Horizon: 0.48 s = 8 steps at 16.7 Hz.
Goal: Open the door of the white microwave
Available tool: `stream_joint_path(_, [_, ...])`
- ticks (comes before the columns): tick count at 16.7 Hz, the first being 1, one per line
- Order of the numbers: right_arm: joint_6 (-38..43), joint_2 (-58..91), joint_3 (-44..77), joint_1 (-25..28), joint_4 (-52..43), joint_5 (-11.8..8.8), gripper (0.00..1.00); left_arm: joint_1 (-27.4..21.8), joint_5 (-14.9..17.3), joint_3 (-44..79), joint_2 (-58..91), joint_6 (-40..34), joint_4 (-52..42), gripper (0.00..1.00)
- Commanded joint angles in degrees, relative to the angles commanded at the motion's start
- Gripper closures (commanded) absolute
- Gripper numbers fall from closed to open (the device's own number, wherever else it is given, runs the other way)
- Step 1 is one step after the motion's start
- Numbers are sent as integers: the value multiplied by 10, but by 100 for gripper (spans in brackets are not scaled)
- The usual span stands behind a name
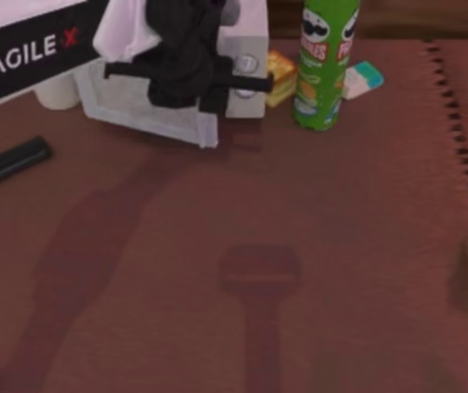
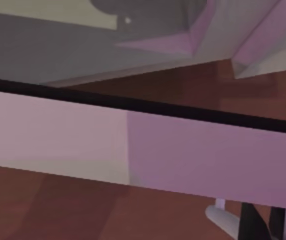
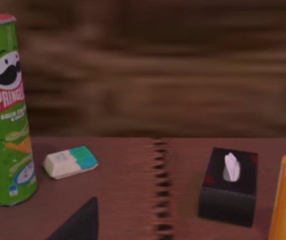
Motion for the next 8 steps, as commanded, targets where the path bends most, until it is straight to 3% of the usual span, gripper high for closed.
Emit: stream_joint_path(8, [0,0,0,0,0,0,0,12,25,-56,-39,51,25,100])
